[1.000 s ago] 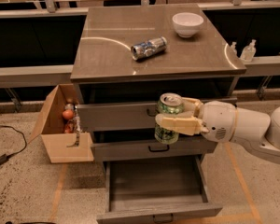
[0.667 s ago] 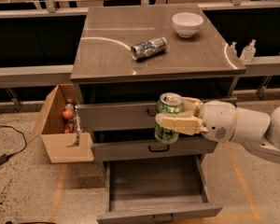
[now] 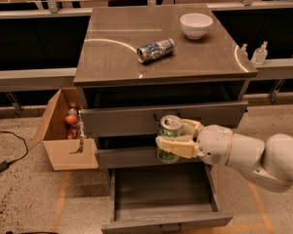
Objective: Place green can into bottom drawer
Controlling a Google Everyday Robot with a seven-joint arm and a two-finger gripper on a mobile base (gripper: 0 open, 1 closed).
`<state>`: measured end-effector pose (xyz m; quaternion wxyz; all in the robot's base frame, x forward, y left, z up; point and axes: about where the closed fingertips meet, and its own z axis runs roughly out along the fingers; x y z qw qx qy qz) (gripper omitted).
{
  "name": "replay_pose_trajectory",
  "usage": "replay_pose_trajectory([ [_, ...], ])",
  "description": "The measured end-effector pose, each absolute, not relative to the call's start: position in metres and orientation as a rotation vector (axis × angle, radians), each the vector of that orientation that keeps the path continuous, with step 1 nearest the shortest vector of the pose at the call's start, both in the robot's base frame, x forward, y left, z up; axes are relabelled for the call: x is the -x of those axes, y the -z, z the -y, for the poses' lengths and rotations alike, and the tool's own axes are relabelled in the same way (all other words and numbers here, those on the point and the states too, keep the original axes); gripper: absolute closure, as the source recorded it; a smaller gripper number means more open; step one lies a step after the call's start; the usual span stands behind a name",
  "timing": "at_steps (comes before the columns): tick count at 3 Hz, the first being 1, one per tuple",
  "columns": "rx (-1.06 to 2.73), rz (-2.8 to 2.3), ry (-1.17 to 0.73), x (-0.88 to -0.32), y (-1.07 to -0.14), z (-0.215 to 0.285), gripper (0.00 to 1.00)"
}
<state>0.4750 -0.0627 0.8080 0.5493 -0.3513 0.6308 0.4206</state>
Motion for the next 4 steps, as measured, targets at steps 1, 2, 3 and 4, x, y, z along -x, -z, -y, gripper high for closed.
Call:
replay_pose_trajectory([
  [1,0.844,-1.457,-0.895,-0.503,-0.742,0.055,1.00],
  [2,0.874,-1.485,-0.794,-0.531,-0.659,0.047,1.00],
  [3,0.841,-1.548,-0.788,-0.527,-0.617,0.044,1.00],
  [4,0.835,-1.554,-0.786,-0.527,-0.614,0.044,1.00],
])
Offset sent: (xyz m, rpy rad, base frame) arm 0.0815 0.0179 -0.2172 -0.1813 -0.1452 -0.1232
